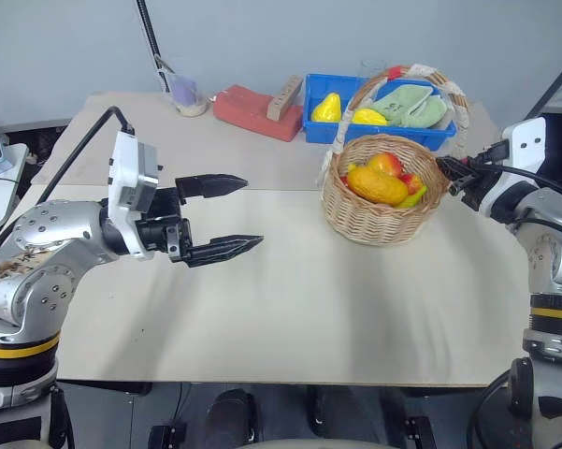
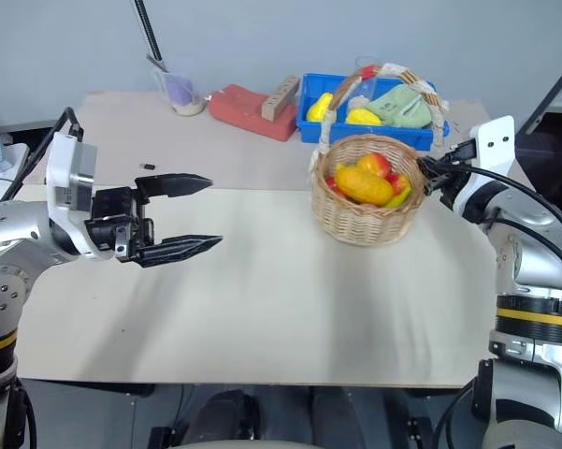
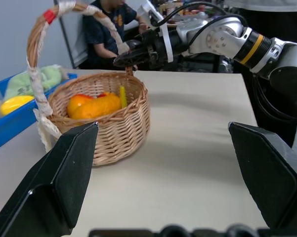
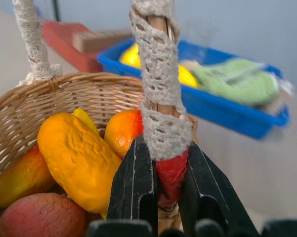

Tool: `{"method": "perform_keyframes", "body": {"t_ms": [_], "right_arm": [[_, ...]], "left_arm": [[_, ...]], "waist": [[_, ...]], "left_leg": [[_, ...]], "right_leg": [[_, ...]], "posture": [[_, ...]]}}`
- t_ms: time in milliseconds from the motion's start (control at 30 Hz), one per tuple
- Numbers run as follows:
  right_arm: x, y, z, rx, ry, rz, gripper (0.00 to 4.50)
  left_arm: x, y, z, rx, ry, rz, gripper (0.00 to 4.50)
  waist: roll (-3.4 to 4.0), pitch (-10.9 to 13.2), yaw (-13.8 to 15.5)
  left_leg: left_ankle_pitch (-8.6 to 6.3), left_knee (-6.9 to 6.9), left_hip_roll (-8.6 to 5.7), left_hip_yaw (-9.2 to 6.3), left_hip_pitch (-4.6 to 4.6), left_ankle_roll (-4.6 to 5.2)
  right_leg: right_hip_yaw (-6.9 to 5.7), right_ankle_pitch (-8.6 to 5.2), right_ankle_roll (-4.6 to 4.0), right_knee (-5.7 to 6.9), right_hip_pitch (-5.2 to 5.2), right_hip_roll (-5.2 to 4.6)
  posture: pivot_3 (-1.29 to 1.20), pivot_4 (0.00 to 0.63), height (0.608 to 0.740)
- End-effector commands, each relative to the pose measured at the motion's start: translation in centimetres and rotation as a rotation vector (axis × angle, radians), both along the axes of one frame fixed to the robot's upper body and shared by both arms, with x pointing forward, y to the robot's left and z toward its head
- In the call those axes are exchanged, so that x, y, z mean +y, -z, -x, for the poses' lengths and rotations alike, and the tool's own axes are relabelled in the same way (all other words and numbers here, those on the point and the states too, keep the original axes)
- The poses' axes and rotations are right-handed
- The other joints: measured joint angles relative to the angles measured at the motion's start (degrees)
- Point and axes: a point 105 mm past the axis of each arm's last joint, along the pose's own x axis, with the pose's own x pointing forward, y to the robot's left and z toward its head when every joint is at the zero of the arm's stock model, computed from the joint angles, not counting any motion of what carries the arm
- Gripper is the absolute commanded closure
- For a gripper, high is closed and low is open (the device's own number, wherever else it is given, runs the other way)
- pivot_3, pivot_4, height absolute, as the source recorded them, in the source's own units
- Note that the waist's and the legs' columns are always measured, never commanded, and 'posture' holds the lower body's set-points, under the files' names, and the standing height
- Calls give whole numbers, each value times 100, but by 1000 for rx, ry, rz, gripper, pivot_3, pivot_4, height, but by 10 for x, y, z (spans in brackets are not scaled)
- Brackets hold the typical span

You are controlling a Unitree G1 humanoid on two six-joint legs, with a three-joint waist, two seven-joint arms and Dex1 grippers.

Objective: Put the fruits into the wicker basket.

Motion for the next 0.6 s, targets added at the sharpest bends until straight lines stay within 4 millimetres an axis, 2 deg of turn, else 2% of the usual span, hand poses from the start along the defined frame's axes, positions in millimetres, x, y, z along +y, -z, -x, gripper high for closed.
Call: {"method": "perform_keyframes", "body": {"t_ms": [33, 67, 133, 300, 433, 467, 600], "right_arm": [[-13, -20, -1, -87, 46, -15, 4337], [-14, -18, -1, -80, 47, -32, 4337], [-12, -19, 0, -75, 32, -59, 3301], [-10, -19, 9, -49, -12, -69, 1611], [-11, -17, 25, 15, -63, -31, 217], [-11, -16, 28, 28, -70, -24, 13], [-14, -12, 57, 116, -154, 91, 13]], "left_arm": [[-2, -7, 0, -53, 4, -1, 0], [-2, -7, -1, -55, 3, -3, 0], [-1, -6, -1, -53, -1, -6, 0], [5, 0, -3, -39, -35, -25, 0], [20, 12, -14, -29, -146, -67, 0], [23, 15, -15, -29, -164, -75, 0], [55, 34, -17, 16, -288, -145, 0]], "waist": [[1, 0, 0], [1, 0, 1], [0, 0, 18], [1, 0, 32], [1, 0, 63], [1, 0, 61], [2, 0, 51]], "left_leg": [[0, -1, 0, 0, 0, 0], [0, -1, 0, 0, 1, 0], [0, 0, 3, 0, 1, 0], [0, 1, 3, 0, -1, 1], [0, 1, 4, 0, -2, 1], [0, 1, 4, -1, -2, 1], [-2, -2, 6, 1, 1, 3]], "right_leg": [[0, 0, 0, 0, 0, 0], [1, 0, 0, 0, 0, 0], [3, 0, 0, 0, 0, -2], [5, 0, 2, -1, 1, -7], [2, -1, 3, -2, 1, -9], [2, -1, 3, -3, 1, -9], [3, -2, 4, -2, 1, -9]], "posture": [[0, 150, 692], [0, 150, 692], [0, 150, 692], [0, 150, 692], [0, 150, 692], [0, 150, 692], [0, 150, 692]]}}
